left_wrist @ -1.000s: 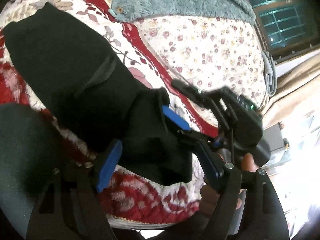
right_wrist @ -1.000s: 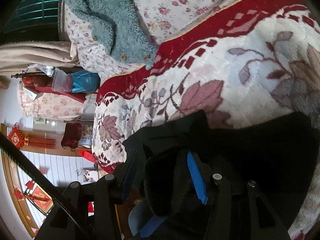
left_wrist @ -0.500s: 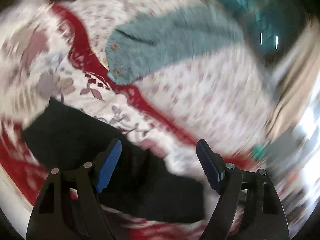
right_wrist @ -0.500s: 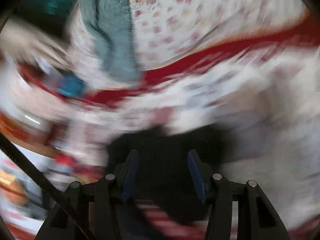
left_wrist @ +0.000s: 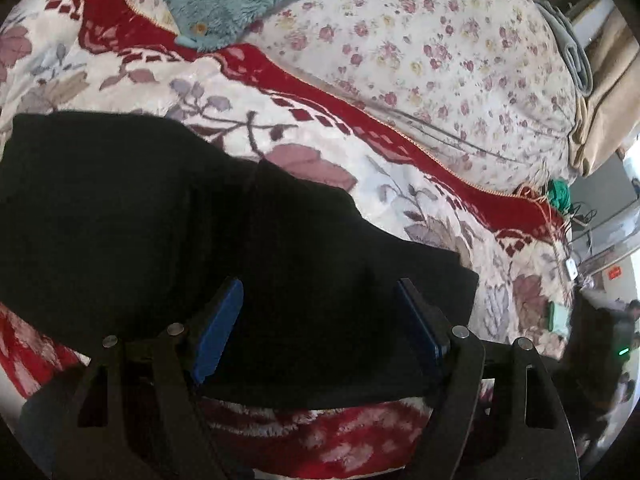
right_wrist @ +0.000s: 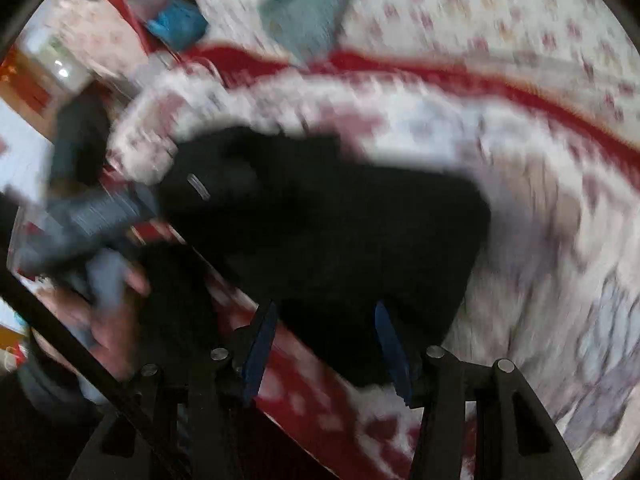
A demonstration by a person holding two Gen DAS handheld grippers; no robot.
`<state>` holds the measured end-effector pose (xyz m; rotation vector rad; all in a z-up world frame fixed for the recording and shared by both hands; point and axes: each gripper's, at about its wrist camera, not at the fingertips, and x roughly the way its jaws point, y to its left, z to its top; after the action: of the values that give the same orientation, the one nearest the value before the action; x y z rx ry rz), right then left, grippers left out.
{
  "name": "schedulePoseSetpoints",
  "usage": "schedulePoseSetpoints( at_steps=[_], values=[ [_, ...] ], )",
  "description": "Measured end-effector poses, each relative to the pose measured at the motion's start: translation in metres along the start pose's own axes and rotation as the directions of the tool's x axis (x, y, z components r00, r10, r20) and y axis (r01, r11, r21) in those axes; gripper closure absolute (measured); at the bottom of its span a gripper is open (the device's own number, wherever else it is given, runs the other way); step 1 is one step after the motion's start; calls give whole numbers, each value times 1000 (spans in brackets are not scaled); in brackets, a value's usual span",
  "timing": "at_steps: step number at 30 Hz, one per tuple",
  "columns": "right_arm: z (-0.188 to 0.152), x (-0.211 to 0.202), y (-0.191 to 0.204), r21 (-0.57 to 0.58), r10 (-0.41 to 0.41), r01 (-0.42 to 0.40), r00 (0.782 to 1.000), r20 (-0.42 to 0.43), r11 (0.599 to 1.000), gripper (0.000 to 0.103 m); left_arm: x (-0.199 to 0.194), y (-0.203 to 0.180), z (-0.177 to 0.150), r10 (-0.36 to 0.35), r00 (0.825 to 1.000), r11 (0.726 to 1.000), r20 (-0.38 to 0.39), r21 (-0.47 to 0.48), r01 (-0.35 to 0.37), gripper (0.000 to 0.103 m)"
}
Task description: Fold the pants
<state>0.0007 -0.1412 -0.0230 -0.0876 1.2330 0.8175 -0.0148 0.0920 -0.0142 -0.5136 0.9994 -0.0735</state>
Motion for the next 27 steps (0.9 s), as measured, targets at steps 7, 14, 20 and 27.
schedulePoseSetpoints(
  at_steps=[7,14,20,27],
  values=[
    [-16,-40,-3,55,-3,-4,992,122,998,53,2,0,-1,8,1000,1000,23,3,-8,25],
    [-24,18,-24,181,-87,94,995,-44,979,45,1,6,1,-26,999,999,31,-24,27,25],
    [-31,-42,-13,172,-115,94,986,118,981,46,2,8,2,-45,998,998,37,-48,47,25],
    [-56,-135,-72,337,-194,83,931,310,938,46,-1,14,5,-78,996,994,47,-77,81,25]
  ],
)
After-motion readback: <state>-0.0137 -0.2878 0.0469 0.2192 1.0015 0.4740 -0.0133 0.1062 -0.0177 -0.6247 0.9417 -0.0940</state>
